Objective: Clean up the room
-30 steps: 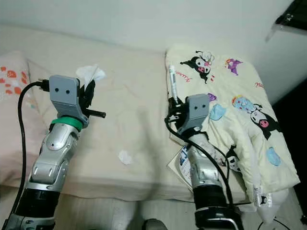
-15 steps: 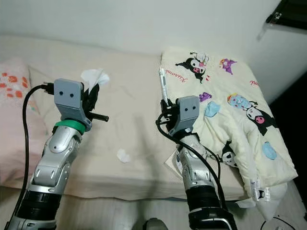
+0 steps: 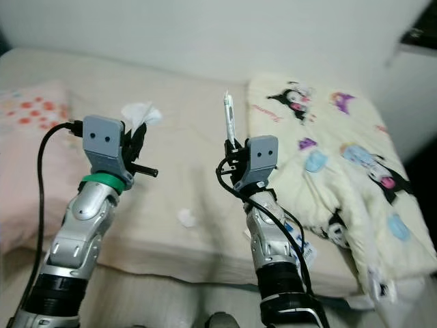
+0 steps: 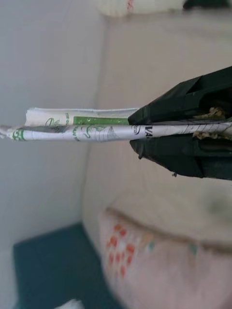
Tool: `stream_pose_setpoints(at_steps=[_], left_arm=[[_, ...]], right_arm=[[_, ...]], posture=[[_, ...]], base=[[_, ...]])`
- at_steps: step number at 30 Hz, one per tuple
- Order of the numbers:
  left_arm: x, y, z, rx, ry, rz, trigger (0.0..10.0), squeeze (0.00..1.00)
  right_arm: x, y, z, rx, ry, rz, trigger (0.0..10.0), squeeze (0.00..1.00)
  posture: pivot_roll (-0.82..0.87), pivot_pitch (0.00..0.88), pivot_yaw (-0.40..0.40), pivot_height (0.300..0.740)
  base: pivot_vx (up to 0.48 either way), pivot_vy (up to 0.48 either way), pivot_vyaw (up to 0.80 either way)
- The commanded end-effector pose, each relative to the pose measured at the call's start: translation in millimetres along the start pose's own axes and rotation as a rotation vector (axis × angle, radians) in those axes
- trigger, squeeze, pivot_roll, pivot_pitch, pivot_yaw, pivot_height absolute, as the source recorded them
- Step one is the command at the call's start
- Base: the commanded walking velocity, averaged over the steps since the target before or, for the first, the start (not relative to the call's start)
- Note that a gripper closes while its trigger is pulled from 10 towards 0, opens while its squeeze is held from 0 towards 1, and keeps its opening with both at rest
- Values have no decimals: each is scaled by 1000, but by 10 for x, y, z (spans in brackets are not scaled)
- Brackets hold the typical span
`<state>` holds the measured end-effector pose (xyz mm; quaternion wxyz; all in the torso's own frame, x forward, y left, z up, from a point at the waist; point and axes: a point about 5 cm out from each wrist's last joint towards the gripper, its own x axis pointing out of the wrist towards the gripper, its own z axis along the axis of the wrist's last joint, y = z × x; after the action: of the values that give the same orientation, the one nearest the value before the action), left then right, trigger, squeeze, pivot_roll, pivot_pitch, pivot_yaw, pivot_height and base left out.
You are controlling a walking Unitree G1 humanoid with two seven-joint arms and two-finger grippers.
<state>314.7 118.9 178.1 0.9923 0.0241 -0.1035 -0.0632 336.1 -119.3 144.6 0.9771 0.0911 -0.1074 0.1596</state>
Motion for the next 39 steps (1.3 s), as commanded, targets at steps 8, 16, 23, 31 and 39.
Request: stream_pose_setpoints(at_steps=[8, 16, 23, 31, 39], left_arm=[[-11, -76, -53, 2, 27, -33, 10000, 0], [-5, -83, -42, 1, 26, -39, 10000, 0], [-1, -83, -37, 0, 25, -42, 10000, 0], [-5, -86, -50, 3, 44, -47, 10000, 0], [3, -74, -56, 20, 47, -58, 10000, 0]], right_arm=[[-45, -111, 7, 120, -11, -64, 10000, 0], [-43, -121, 4, 107, -18, -72, 10000, 0], [-40, -144, 10, 123, -11, -83, 10000, 0], [-39, -139, 3, 125, -8, -79, 10000, 0], [-37, -139, -12, 123, 4, -79, 10000, 0]], posture=[[-29, 0, -6, 740], [-29, 0, -3, 740], [-29, 0, -1, 740], [-27, 0, 0, 740], [-26, 0, -1, 740]], base=[[-338, 0, 0], [-386, 0, 267], [-380, 0, 652], [-283, 0, 578], [0, 0, 723]])
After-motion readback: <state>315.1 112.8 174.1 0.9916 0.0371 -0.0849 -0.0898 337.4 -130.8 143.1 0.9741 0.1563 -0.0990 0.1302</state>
